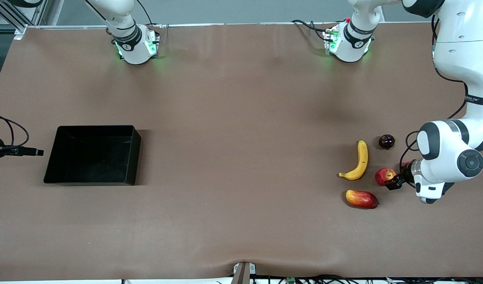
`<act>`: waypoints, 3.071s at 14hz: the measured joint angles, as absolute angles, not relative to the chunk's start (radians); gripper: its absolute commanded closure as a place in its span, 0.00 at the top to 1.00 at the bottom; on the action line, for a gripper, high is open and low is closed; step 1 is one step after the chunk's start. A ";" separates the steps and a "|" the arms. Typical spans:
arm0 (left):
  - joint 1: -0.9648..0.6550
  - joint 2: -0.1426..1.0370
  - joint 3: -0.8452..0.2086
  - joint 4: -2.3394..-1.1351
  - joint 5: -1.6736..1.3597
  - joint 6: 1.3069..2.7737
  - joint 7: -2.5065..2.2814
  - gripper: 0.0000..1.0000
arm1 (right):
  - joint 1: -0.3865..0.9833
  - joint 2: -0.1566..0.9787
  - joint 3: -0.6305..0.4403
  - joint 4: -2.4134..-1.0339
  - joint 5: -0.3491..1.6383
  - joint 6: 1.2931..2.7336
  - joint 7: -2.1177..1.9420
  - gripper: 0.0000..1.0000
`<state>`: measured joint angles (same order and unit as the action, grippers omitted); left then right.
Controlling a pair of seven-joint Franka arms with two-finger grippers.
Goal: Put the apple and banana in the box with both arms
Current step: 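Lift the apple with the left gripper while the right gripper reaches the box, then push the black box toward the fruit with the right gripper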
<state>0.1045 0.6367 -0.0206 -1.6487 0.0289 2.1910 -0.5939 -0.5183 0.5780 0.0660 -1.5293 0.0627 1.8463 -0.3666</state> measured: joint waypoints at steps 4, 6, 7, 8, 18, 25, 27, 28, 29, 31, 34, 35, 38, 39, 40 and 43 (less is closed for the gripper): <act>0.103 0.648 -0.024 -1.648 0.029 2.192 -0.594 1.00 | -0.520 0.596 0.075 -1.620 0.063 1.887 -0.369 0.61; 0.103 0.658 -0.025 -1.648 0.029 2.196 -0.594 1.00 | -0.520 0.596 0.078 -1.650 0.063 1.887 -0.369 0.15; 0.103 0.661 -0.026 -1.648 0.029 2.197 -0.594 1.00 | -0.520 0.596 0.079 -1.657 0.063 1.887 -0.369 0.00; 0.103 0.663 -0.026 -1.648 0.029 2.198 -0.594 1.00 | -0.520 0.596 0.078 -1.660 0.063 1.887 -0.370 0.00; 0.078 0.675 -0.037 -1.638 0.029 2.199 -0.587 0.00 | -0.467 0.590 0.089 -1.560 0.066 1.734 -0.498 0.00; 0.069 0.603 -0.070 -1.626 0.029 2.133 -0.553 0.00 | -0.326 0.585 0.098 -1.504 0.201 1.627 -0.501 0.00; 0.069 0.571 -0.075 -1.626 0.029 2.095 -0.548 0.00 | -0.258 0.585 0.098 -1.504 0.238 1.624 -0.462 0.00; 0.069 0.554 -0.080 -1.626 0.029 2.076 -0.547 0.00 | -0.221 0.585 0.099 -1.503 0.258 1.624 -0.409 0.00; 0.068 0.539 -0.086 -1.626 0.029 2.057 -0.546 0.00 | -0.180 0.585 0.100 -1.503 0.271 1.626 -0.347 0.00; 0.067 0.522 -0.106 -1.626 0.029 2.026 -0.546 0.00 | -0.090 0.585 0.101 -1.501 0.278 1.631 -0.222 0.00; 0.066 0.521 -0.132 -1.629 0.029 2.008 -0.546 0.00 | 0.045 0.585 0.101 -1.501 0.334 1.680 -0.040 0.00; 0.065 0.521 -0.138 -1.630 0.029 2.000 -0.547 0.00 | 0.084 0.585 0.101 -1.501 0.354 1.709 0.011 0.00; 0.062 0.517 -0.161 -1.630 0.029 1.979 -0.551 0.00 | 0.199 0.589 0.101 -1.502 0.382 1.799 0.141 0.00; 0.060 0.512 -0.167 -1.628 0.029 1.977 -0.551 0.00 | 0.235 0.594 0.100 -1.502 0.388 1.828 0.178 0.00; 0.058 0.507 -0.172 -1.623 0.029 1.977 -0.551 0.00 | 0.271 0.599 0.100 -1.502 0.389 1.855 0.217 0.00; 0.053 0.479 -0.200 -1.598 0.029 1.967 -0.554 0.00 | 0.369 0.626 0.100 -1.505 0.390 1.940 0.343 0.00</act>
